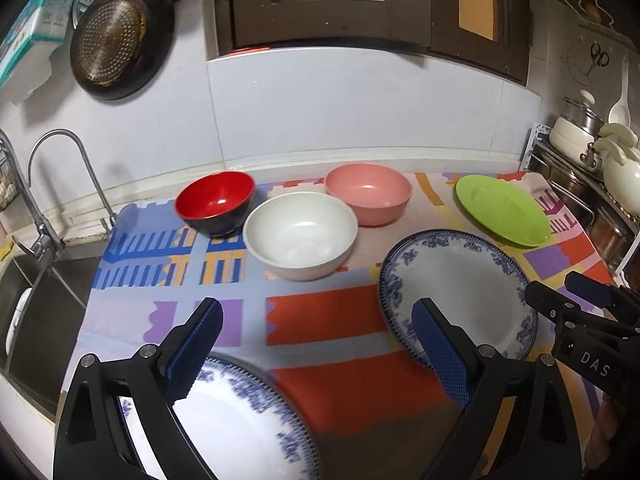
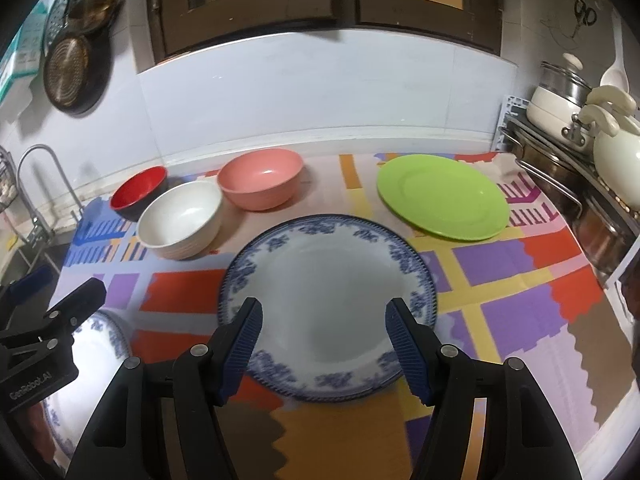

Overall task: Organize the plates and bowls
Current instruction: 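Grip the second blue-and-white plate's rim with both grippers and lift it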

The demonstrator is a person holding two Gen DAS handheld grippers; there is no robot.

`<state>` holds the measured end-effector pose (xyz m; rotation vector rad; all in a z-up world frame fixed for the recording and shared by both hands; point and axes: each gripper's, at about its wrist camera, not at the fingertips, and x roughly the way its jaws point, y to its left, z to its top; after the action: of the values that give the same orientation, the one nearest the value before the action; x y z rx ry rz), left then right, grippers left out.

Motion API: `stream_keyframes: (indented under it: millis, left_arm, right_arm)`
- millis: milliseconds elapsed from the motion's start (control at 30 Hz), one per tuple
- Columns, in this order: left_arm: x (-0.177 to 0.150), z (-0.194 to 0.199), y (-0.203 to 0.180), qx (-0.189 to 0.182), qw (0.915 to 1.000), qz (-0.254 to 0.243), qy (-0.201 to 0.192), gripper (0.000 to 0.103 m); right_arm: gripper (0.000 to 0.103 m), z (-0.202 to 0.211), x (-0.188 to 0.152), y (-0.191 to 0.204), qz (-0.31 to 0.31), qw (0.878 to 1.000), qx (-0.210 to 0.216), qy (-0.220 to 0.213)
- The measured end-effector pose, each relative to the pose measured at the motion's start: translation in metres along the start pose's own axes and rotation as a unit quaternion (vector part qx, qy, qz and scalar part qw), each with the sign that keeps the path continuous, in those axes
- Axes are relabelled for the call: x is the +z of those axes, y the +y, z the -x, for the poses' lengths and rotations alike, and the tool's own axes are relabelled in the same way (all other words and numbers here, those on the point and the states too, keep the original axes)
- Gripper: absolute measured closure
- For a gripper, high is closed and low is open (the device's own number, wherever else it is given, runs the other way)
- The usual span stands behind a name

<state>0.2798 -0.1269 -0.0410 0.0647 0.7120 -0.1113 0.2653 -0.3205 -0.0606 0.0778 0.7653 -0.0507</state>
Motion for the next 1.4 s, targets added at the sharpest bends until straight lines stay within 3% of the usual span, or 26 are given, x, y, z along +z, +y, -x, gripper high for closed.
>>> stream_keyframes:
  millis: [267,867,1133,1267,1400]
  left_arm:
    - [0.009,-0.020,-0.026,0.007,0.9999,0.010,0.008,0.006]
    - [0.010,-0.086,-0.063,0.014,0.9968,0.016,0.077,0.008]
    - [0.006,-0.116,-0.070,0.006,0.9924,0.022,0.121,0.014]
    - [0.004,-0.128,-0.070,0.002,0.9894,0.028,0.142,0.024]
    - [0.001,-0.136,-0.071,-0.003,0.9873,0.032,0.155,0.027]
  right_arm:
    - [0.038,-0.019,0.012,-0.028,-0.002,1.000,0.003,0.005]
    - [0.038,-0.076,0.017,-0.078,-0.036,0.998,0.008,0.045]
    - [0.038,-0.104,0.015,-0.091,-0.039,0.997,0.001,0.071]
    - [0.038,-0.116,0.014,-0.093,-0.040,0.996,0.002,0.083]
    - [0.039,-0.122,0.013,-0.091,-0.033,0.996,0.000,0.087]
